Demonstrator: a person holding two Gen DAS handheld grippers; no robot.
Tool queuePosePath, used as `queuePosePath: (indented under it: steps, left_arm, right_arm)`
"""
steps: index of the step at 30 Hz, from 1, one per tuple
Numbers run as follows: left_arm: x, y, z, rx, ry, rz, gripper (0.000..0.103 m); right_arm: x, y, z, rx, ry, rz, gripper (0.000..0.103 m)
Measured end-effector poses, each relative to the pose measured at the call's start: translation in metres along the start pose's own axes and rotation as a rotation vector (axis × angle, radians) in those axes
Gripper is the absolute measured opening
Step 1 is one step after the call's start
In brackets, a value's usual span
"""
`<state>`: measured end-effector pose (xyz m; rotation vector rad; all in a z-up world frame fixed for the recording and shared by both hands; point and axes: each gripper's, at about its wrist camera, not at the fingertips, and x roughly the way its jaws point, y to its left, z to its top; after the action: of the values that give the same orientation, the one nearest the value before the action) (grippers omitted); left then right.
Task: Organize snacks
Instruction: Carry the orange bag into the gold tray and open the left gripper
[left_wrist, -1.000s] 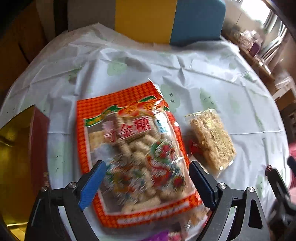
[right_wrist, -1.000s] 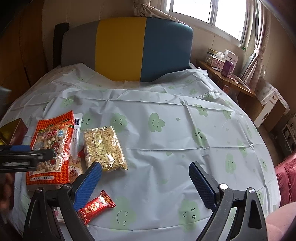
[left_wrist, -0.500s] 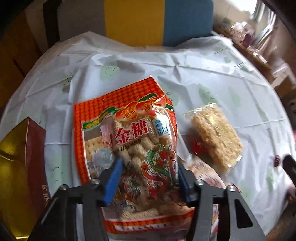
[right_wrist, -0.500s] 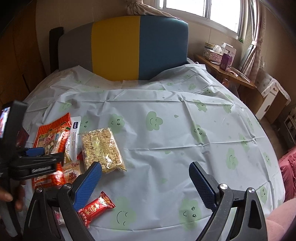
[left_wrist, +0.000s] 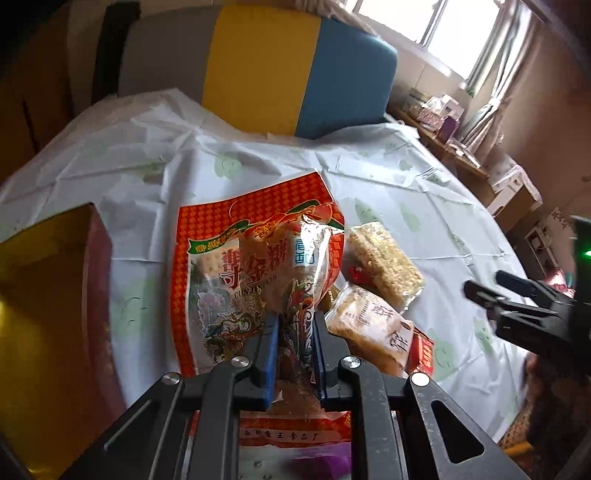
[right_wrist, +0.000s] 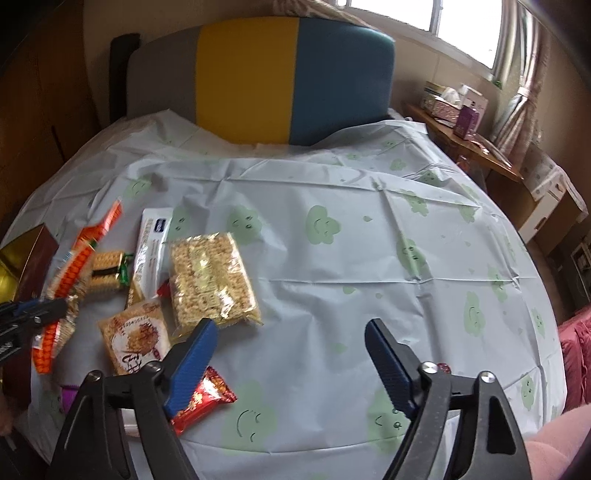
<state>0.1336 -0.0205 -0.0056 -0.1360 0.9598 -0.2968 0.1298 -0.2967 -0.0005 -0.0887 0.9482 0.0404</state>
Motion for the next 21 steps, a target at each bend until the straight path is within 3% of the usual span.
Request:
queuePosePath:
  steps: [3,11,13,21]
  left_arm:
    - [-0.016,0.002,0.002,0.010,-0.041,-0.046,0.016]
    - [-0.063,0.017,0.003,-0.025,-0.145,-0.075,0.016]
    - [-0.077,0.023,0.003,-0.044,-0.174,-0.070,0.016]
    - [-0.141,0.064,0.001,-0.126,-0.295,-0.001,0.014]
  right_arm:
    - [0.004,0.008,-0.003,-0.037,0.022,0.001,0.076]
    - [0.014,0.023,-0.010,-0.112,0.071,-0.011,0.067]
    - [0.016,0.024,-0.011,-0.118,0.077,-0.022,0.062]
    - [0.018,0.018,-0.012,-0.096,0.095,-0.041,0.062]
